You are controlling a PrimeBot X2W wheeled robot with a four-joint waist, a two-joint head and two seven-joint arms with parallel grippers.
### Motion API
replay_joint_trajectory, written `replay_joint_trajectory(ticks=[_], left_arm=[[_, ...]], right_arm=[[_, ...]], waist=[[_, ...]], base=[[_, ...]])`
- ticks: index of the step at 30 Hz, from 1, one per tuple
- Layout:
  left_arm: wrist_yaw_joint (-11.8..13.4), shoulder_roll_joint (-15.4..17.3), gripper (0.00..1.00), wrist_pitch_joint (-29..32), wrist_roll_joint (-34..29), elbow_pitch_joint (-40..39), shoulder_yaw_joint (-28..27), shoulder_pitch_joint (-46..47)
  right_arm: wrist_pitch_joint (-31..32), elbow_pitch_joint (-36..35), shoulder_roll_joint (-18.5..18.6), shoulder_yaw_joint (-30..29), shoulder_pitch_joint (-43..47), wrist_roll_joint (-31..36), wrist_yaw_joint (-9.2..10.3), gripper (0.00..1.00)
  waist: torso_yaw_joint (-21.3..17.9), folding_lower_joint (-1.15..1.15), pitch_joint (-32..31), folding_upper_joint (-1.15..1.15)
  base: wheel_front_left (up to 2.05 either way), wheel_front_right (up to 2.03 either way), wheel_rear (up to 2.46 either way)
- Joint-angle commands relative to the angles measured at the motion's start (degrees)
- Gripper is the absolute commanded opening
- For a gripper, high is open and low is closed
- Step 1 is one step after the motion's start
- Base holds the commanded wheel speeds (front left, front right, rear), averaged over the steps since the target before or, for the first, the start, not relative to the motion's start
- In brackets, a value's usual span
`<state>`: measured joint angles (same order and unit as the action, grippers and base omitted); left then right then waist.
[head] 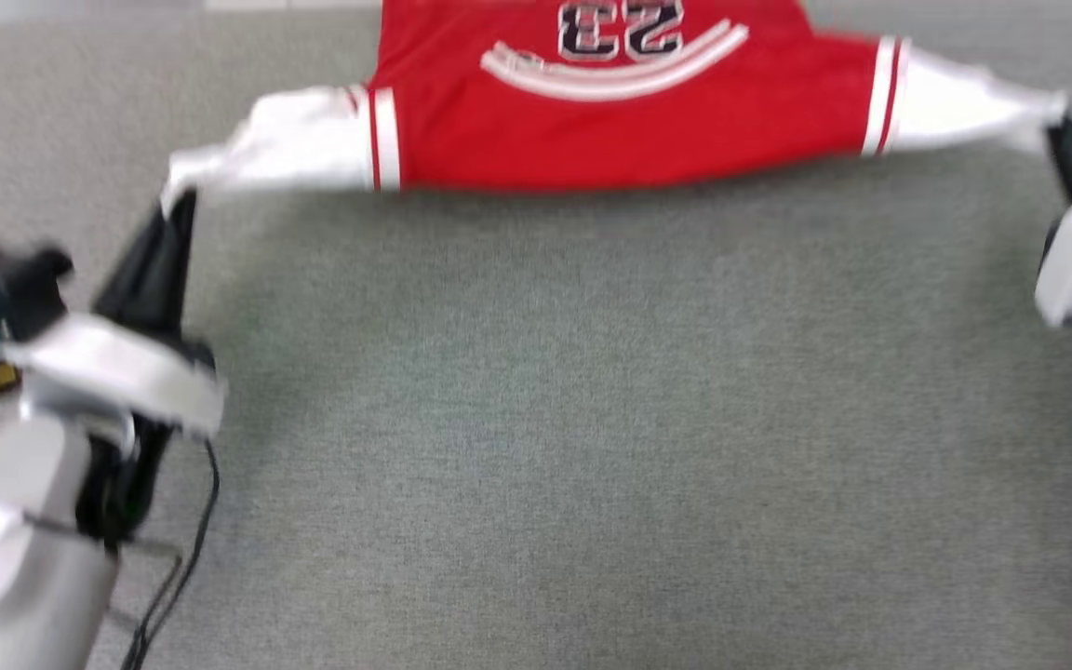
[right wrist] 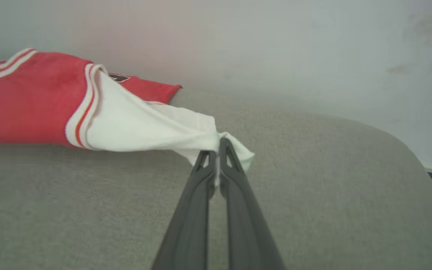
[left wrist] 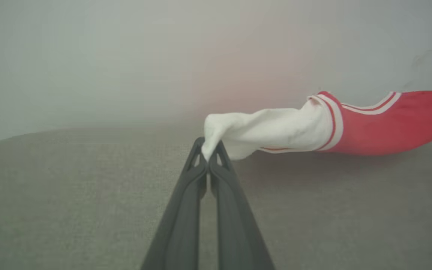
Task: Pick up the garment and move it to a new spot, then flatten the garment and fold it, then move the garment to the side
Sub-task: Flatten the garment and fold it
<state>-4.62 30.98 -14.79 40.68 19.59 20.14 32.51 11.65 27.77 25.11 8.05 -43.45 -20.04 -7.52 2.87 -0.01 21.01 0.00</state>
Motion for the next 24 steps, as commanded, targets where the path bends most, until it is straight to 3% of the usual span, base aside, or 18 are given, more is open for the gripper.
replay_joint_trajectory(ticks=[1,9,24], left_arm=[[0.4,0.6,0.00,-0.1,0.4,-0.8,0.0,-3.5],[1.9,3.9,0.00,2.1,1.9,-5.4,1.3,-18.3],[7.1,7.1,0.00,5.6,4.8,-14.7,3.5,-40.0]], right_arm=[[0.6,-1.6,1.3,0.1,3.5,-1.3,0.07,0.00],[4.9,-9.7,5.1,0.5,19.4,-7.2,0.08,0.00],[15.6,-20.0,6.8,-3.6,44.1,-12.9,0.07,0.00]], waist=[[-0.7,0.01,-3.5,0.00],[-1.4,0.01,-9.3,0.00],[-2.6,0.01,-17.5,0.00]], base=[[0.00,0.00,0.00],[0.00,0.00,0.00],[0.00,0.00,0.00]])
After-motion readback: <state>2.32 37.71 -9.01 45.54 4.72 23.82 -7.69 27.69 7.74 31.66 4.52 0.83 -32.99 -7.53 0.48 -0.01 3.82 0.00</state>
